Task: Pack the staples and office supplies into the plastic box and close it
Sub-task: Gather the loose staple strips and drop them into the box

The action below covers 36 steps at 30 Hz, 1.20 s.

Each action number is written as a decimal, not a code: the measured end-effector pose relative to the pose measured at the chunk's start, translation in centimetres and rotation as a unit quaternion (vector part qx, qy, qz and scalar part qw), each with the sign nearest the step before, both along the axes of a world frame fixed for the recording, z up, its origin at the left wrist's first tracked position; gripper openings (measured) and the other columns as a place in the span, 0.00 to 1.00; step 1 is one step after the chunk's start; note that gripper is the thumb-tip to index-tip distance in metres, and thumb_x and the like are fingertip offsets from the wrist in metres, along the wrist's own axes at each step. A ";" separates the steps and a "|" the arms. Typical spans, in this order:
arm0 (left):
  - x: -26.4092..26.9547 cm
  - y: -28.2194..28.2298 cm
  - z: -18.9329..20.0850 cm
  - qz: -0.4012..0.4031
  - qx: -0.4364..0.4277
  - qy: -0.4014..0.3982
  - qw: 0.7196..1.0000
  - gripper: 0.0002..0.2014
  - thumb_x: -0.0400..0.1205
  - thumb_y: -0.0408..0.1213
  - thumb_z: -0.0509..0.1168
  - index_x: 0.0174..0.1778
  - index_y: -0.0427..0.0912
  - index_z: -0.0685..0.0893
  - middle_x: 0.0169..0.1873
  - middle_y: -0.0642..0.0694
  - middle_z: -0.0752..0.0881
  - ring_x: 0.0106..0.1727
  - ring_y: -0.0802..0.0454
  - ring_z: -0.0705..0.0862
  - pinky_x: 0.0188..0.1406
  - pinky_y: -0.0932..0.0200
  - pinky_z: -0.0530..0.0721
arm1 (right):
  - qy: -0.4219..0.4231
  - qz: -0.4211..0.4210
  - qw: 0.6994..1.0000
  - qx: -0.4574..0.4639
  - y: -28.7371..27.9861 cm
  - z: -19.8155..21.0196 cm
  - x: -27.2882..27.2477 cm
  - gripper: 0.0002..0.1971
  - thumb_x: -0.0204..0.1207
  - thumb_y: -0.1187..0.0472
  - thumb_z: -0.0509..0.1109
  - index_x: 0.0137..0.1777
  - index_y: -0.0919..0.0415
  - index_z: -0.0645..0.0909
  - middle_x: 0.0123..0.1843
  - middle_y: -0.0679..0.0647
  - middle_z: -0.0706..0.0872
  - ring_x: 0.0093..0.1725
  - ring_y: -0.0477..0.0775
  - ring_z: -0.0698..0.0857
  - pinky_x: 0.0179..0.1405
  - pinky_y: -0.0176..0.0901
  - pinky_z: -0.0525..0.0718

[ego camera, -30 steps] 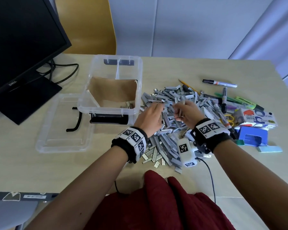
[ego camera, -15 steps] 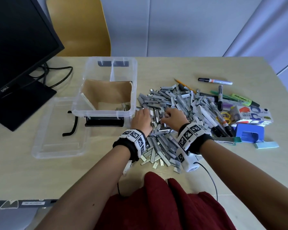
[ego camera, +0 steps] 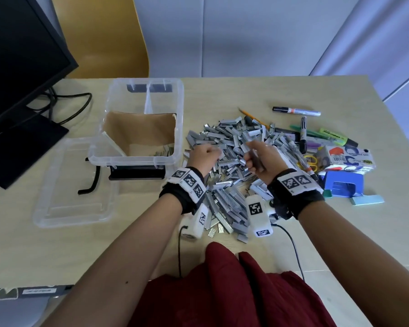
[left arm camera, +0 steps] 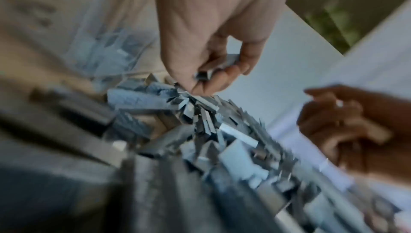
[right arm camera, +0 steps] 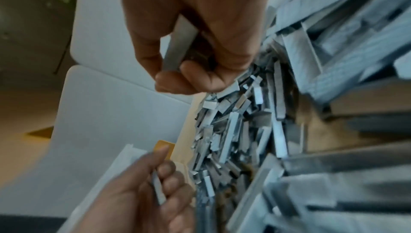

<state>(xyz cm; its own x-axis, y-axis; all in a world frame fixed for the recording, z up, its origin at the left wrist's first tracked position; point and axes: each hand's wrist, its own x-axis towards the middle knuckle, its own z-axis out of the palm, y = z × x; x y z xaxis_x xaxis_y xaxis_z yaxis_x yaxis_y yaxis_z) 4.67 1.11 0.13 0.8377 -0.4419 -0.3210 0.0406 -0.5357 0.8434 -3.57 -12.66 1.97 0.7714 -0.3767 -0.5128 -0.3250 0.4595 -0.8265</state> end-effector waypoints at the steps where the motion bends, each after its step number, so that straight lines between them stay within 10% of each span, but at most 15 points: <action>1: 0.0 -0.4 -0.1 -0.053 0.065 -0.079 0.993 0.08 0.82 0.38 0.62 0.37 0.42 0.77 0.28 0.49 0.78 0.27 0.55 0.74 0.28 0.61 0.71 | 0.011 0.017 0.999 -0.025 -0.2 -0.1 -0.1 0.05 0.80 0.63 0.62 0.42 0.60 0.72 0.22 0.51 0.79 0.15 0.46 0.73 0.13 0.31 0.69; 6: -0.1 -2.1 -0.6 -0.259 0.261 -0.250 0.896 0.13 0.82 0.42 0.64 0.62 0.47 0.77 0.61 0.46 0.78 0.53 0.45 0.82 0.47 0.55 0.78 | 0.131 0.152 0.932 -0.304 -0.3 -1.2 -0.7 0.08 0.76 0.64 0.68 0.36 0.61 0.74 0.27 0.52 0.73 0.24 0.47 0.70 0.20 0.34 0.72; 14: -1.1 -3.3 0.4 -0.322 0.350 -0.327 0.816 0.16 0.82 0.36 0.61 0.67 0.39 0.72 0.65 0.40 0.72 0.53 0.41 0.81 0.40 0.50 0.78 | 0.239 0.317 0.710 -0.582 1.8 -2.4 0.0 0.16 0.75 0.55 0.66 0.58 0.64 0.75 0.56 0.61 0.83 0.56 0.63 0.83 0.55 0.52 0.79; 16: -1.4 -3.4 0.3 -0.313 0.365 -0.311 0.820 0.20 0.83 0.36 0.61 0.70 0.37 0.69 0.68 0.39 0.70 0.57 0.40 0.81 0.45 0.48 0.78 | 0.243 0.330 0.695 -0.591 1.9 -2.3 0.2 0.15 0.76 0.56 0.66 0.59 0.64 0.75 0.57 0.61 0.82 0.58 0.63 0.82 0.57 0.53 0.78; 21: -1.3 -2.5 0.7 -0.200 0.271 -0.223 0.915 0.14 0.85 0.34 0.57 0.65 0.34 0.69 0.52 0.40 0.80 0.49 0.41 0.83 0.43 0.50 0.78 | 0.189 0.309 0.814 -0.454 0.1 -2.5 0.1 0.11 0.75 0.56 0.68 0.40 0.66 0.79 0.31 0.54 0.80 0.29 0.49 0.78 0.27 0.35 0.76; 24: -0.9 -1.8 1.7 -0.109 0.172 -0.115 0.972 0.14 0.87 0.38 0.52 0.65 0.35 0.70 0.44 0.43 0.79 0.41 0.48 0.78 0.38 0.56 0.74 | 0.137 0.249 0.929 -0.237 -0.4 -1.7 -0.4 0.15 0.79 0.60 0.63 0.30 0.61 0.72 0.20 0.49 0.70 0.15 0.44 0.67 0.15 0.31 0.66; 27: -1.2 -1.1 4.0 -0.038 0.052 -0.020 0.998 0.13 0.88 0.41 0.51 0.64 0.41 0.72 0.45 0.49 0.79 0.42 0.53 0.77 0.41 0.59 0.75 | 0.065 0.195 0.978 -0.032 -0.3 -1.0 -0.4 0.13 0.78 0.64 0.56 0.30 0.59 0.69 0.17 0.46 0.65 0.13 0.44 0.60 0.12 0.29 0.57; 31: -1.9 0.7 8.5 0.061 -0.187 0.113 0.974 0.14 0.88 0.36 0.51 0.67 0.40 0.76 0.42 0.46 0.79 0.24 0.62 0.69 0.18 0.73 0.68 | -0.003 0.167 0.984 0.065 0.8 0.5 0.3 0.16 0.78 0.60 0.54 0.28 0.58 0.70 0.20 0.47 0.69 0.13 0.43 0.62 0.14 0.29 0.56; 36: 1.7 4.9 11.0 0.284 -0.330 0.176 0.883 0.13 0.87 0.32 0.48 0.44 0.43 0.76 0.28 0.50 0.69 0.23 0.60 0.67 0.14 0.70 0.65 | -0.018 0.162 0.986 0.044 2.6 2.7 1.7 0.18 0.81 0.55 0.59 0.28 0.57 0.68 0.24 0.50 0.71 0.14 0.44 0.61 0.14 0.31 0.57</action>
<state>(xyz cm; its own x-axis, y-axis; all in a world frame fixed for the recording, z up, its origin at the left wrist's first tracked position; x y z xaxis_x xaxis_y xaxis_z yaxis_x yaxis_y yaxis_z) 6.36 5.96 11.16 0.8843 -0.1710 -0.4344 0.4657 0.2584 0.8464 -1.91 -10.05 4.71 0.8622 -0.0632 -0.5027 -0.4374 0.4077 -0.8015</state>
